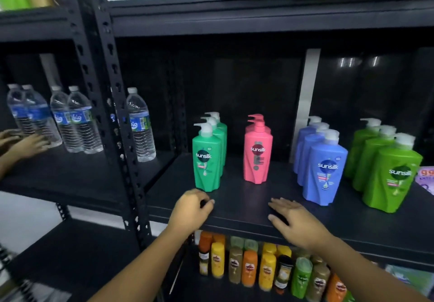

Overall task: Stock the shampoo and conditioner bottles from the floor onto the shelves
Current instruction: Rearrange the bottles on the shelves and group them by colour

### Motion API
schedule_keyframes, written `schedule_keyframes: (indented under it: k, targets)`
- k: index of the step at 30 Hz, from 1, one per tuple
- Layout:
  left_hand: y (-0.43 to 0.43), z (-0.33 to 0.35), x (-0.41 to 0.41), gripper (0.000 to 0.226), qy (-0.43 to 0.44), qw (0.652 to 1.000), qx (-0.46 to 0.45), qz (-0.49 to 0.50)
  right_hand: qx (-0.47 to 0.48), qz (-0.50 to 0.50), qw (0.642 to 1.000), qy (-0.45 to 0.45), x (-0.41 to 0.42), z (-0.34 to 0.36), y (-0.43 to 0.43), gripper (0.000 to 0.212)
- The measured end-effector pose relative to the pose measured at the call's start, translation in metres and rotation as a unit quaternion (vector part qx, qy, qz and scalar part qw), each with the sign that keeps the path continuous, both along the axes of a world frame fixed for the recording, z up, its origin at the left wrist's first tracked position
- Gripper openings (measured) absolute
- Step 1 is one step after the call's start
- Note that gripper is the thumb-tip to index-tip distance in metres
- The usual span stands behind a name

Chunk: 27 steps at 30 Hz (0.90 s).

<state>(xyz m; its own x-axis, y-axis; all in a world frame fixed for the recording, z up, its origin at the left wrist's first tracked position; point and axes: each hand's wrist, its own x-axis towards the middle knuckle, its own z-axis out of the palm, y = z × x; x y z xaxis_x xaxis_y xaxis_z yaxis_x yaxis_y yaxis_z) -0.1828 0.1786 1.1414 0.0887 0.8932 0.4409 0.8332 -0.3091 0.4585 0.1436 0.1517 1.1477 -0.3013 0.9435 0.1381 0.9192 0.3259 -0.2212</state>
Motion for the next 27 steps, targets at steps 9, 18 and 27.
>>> schedule_keyframes:
  k: [9, 18, 27]
  targets:
    - [0.031, 0.026, 0.002, 0.131, -0.251, 0.957, -0.131, 0.063, -0.001, -0.052, 0.996, -0.077, -0.024, -0.003, -0.014, 0.059]
    - [0.056, 0.026, 0.014, 0.068, -0.226, 0.963, -0.103, 0.104, -0.023, -0.045, 0.997, -0.062, -0.021, 0.004, -0.015, 0.062]
    - [0.013, 0.002, 0.025, 0.074, -0.087, 0.989, -0.055, 0.108, -0.005, -0.052, 0.998, -0.043, -0.020, 0.001, -0.018, 0.062]
